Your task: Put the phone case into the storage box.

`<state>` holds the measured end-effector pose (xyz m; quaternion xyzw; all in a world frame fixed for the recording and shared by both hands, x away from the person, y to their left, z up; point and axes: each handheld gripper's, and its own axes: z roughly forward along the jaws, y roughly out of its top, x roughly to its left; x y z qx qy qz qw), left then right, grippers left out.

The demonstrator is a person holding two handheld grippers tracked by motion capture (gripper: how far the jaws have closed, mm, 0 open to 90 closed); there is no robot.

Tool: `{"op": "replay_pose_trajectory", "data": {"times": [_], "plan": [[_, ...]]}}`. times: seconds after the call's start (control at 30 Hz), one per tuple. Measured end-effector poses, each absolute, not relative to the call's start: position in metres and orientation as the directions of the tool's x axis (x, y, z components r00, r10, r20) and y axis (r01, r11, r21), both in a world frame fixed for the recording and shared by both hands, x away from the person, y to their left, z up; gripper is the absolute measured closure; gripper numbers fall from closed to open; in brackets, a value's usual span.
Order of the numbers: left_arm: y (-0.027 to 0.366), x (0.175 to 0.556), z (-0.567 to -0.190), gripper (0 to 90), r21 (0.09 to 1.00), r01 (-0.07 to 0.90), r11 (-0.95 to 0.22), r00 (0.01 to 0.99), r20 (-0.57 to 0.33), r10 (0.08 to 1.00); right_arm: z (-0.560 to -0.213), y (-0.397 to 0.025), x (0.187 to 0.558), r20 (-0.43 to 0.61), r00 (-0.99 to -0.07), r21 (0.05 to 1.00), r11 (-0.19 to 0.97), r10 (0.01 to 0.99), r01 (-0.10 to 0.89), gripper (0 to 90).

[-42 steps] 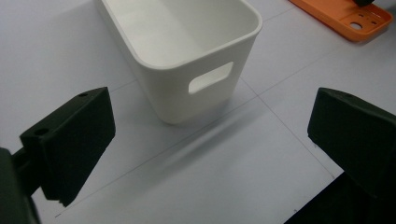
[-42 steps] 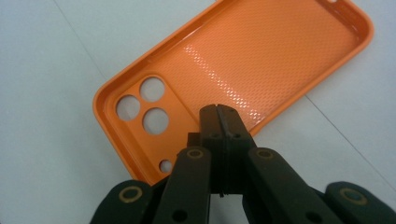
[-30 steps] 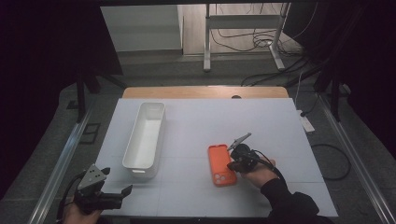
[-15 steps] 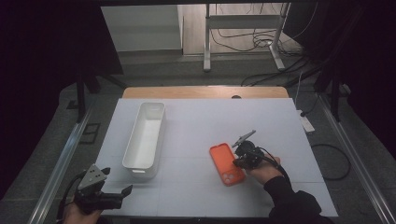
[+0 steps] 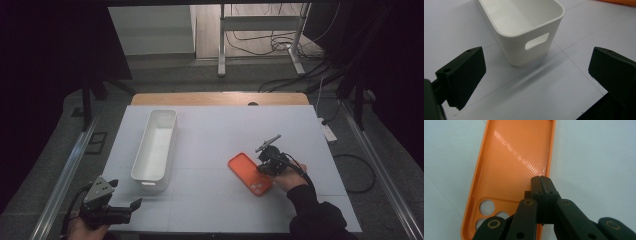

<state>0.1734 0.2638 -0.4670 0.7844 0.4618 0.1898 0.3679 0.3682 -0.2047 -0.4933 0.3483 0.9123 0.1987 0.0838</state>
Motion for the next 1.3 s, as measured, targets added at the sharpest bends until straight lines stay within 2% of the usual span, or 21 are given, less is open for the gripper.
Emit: {"op": "replay_pose_trajectory", "data": {"times": [0.3,0.5,0.6,1.3], "plan": [[0.263,0.174,-0.467,2.1,0.751,0.586,-0.305,0.502,-0.041,0.864,-0.495,-0.213,0.380,-0.023,-0.719,0.431,0.656,0.694,0.619,89.1],[0.263,0.174,-0.467,2.1,0.750,0.586,-0.306,0.502,-0.040,0.864,-0.493,-0.212,0.381,0.011,-0.715,0.452,0.634,0.699,0.627,89.1],[0.263,0.174,-0.467,2.1,0.749,0.586,-0.308,0.502,-0.038,0.864,-0.492,-0.201,0.380,0.065,-0.730,0.490,0.616,0.680,0.617,89.0],[0.260,0.176,-0.468,2.2,0.727,0.607,-0.322,0.486,-0.019,0.874,-0.503,-0.146,0.382,0.055,-0.775,0.503,0.652,0.630,0.567,89.0]]}}
